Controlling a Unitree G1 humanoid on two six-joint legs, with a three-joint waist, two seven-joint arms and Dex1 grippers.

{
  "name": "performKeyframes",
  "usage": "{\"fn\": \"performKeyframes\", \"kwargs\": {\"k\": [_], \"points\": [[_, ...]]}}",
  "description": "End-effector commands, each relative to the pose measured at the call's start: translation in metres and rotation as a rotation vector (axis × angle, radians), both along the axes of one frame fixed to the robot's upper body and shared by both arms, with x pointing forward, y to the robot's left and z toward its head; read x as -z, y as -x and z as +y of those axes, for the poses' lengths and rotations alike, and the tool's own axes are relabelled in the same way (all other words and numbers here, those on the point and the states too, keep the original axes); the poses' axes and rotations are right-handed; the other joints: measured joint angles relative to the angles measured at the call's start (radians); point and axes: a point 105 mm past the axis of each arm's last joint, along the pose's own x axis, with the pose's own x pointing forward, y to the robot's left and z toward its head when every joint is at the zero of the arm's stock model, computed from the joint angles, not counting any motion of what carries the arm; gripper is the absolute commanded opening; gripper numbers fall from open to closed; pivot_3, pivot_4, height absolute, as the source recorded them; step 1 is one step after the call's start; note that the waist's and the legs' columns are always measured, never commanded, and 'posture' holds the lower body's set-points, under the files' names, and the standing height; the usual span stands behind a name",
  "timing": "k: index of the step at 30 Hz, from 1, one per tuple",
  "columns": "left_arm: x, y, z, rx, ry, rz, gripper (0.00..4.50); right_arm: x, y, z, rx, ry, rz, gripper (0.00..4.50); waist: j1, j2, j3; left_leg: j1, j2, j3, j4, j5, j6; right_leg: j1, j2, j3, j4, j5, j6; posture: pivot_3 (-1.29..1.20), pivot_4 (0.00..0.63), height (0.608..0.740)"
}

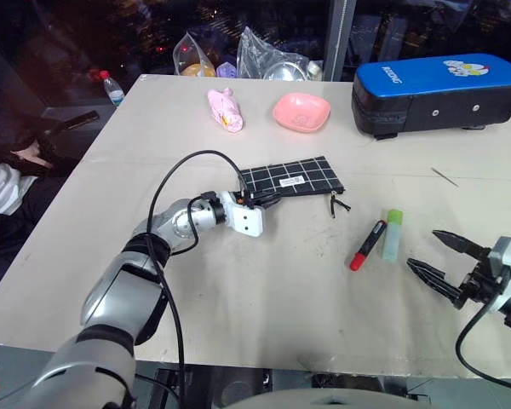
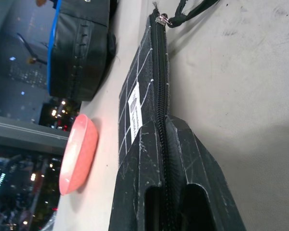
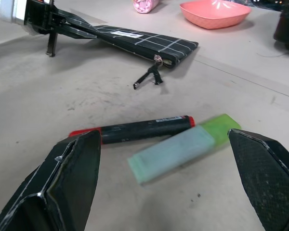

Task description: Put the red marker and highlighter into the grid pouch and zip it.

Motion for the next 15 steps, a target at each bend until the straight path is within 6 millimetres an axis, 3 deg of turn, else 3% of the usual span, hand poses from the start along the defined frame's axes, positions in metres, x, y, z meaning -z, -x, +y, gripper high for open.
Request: {"fn": "performKeyframes", "kwargs": {"k": [1,15], "points": [[-0.012,0.002,0.007,-0.007,0.045,-0.049,0.03,-0.011,-0.001,0.004,-0.015,0.009,-0.041,4.25,0.000,0.000,0.000,0.000,0.000,0.000,0.000,0.000,0.000,0.000,0.000,0.000,0.000,0.000,0.000,0.00,0.150,0.740],[-0.041,0.017,0.015,-0.019,0.215,-0.026,0.03,-0.015,-0.007,0.012,-0.040,0.006,-0.046,4.25,-0.001,-0.001,0.001,-0.001,0.001,0.001,0.002,0.002,-0.003,-0.001,0.000,0.000,0.002,0.000,0.000,0.00,0.150,0.740]]}}
